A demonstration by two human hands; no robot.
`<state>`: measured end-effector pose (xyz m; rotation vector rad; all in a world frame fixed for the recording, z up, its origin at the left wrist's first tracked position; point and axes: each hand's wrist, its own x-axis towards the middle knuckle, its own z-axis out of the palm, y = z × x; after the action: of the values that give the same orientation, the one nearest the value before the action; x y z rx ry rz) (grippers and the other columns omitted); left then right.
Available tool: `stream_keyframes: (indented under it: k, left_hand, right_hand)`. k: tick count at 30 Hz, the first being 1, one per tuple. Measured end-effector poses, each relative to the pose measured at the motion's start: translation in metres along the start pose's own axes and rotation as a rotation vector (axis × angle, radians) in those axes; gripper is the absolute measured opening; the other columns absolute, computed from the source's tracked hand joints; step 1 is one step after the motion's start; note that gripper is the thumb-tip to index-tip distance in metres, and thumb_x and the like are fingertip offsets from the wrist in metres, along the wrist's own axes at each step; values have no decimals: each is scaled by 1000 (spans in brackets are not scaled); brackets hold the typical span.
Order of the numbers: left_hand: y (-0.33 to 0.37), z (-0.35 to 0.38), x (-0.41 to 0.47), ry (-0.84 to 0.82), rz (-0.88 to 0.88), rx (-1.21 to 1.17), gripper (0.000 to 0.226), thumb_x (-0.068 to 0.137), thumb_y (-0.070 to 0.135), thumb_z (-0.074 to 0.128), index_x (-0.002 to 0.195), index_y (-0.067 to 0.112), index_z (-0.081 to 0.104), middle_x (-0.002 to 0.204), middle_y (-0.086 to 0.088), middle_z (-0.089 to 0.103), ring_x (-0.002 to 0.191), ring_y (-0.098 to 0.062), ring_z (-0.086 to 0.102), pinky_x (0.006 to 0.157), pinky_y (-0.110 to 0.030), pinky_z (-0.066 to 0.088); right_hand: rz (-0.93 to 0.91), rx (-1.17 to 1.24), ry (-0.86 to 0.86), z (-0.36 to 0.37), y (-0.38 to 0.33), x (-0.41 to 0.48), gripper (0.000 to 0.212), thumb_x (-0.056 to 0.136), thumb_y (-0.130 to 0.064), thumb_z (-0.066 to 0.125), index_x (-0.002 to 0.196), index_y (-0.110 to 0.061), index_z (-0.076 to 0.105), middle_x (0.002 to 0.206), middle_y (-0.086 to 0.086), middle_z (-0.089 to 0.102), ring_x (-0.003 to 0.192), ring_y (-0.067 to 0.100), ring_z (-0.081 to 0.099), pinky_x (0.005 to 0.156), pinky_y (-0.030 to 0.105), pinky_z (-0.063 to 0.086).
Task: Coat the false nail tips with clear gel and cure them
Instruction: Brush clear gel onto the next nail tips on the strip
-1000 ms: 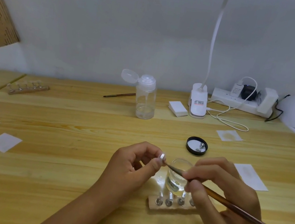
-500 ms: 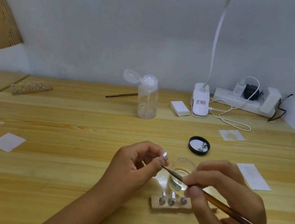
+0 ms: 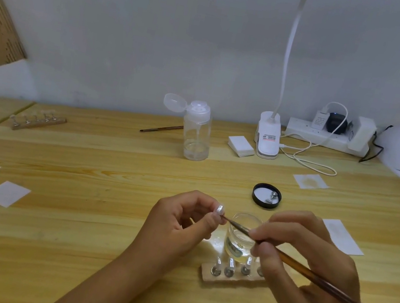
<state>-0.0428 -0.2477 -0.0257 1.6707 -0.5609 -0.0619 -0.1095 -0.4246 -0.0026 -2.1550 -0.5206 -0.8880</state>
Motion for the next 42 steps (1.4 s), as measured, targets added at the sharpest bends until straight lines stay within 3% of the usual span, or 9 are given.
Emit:
stream_keyframes:
  k: [5, 8, 10, 14, 22, 29, 33, 38, 42]
  left_hand:
    - [3, 2, -1, 37, 37, 20, 5, 79, 22, 70, 80, 19, 73, 78, 5, 69, 68, -6, 56, 59, -18, 43]
    - [5, 2, -1, 43, 76, 46, 8, 76, 26, 73, 79, 18, 72, 82, 2, 68, 72, -11, 58, 61, -17, 44]
    - [5, 2, -2, 34, 104, 59, 18, 75, 34, 71, 80, 17, 71, 85, 3, 68, 75, -11, 59, 63, -18, 45]
    - [6, 4, -4, 7, 120, 39, 16, 76, 32, 71, 81, 17, 71, 82, 0, 69, 74, -15, 61, 63, -24, 47]
    - [6, 6, -5, -30, 214, 123, 12, 76, 26, 72, 81, 16, 70, 83, 5, 68, 75, -11, 61, 61, -21, 45]
    - [6, 6, -5, -34, 212, 111, 10, 77, 22, 76, 82, 21, 67, 84, -1, 68, 74, -14, 61, 60, -23, 46]
    - [7, 6, -6, -35, 205, 110, 18, 77, 18, 78, 82, 28, 64, 85, -2, 68, 74, -16, 62, 59, -27, 47]
    - [12, 7, -9, -39, 199, 150, 26, 75, 23, 81, 94, 30, 64, 93, 6, 68, 76, -14, 62, 59, -25, 47]
    - [14, 5, -13, -42, 190, 333, 38, 68, 42, 75, 102, 37, 59, 97, 12, 61, 81, -11, 55, 68, -14, 40]
  right_hand:
    - [140, 68, 180, -4, 11, -17, 24, 98, -29, 50, 119, -27, 62, 97, -15, 72, 105, 19, 66, 90, 39, 48]
    - [171, 65, 143, -9, 19, -18, 34, 103, -26, 40, 134, -29, 55, 98, -20, 72, 104, 14, 62, 94, 24, 41]
    - [196, 32, 94, -8, 18, -16, 34, 101, -30, 42, 132, -30, 57, 100, -22, 71, 103, 13, 60, 92, 25, 42]
    - [218, 58, 13, -3, 10, -18, 39, 88, -44, 59, 126, -32, 57, 105, -20, 69, 110, 19, 61, 89, 45, 49]
    - [256, 45, -114, 1, 9, -22, 54, 78, -56, 64, 129, -46, 47, 115, -27, 61, 120, 9, 51, 78, 39, 55]
    - [178, 11, -77, 2, 10, -21, 45, 82, -47, 65, 124, -38, 51, 108, -23, 65, 111, 10, 59, 93, 25, 46]
    - [145, 26, -55, 1, 10, -20, 42, 83, -45, 66, 121, -39, 51, 105, -22, 66, 109, 11, 61, 93, 30, 47]
    - [92, 48, -64, -7, 11, -13, 34, 81, -41, 70, 112, -34, 56, 101, -18, 68, 103, 14, 65, 87, 39, 51]
    - [105, 26, -200, -48, 25, 10, 24, 79, -43, 72, 99, -33, 62, 97, -14, 70, 99, 12, 67, 90, 27, 48]
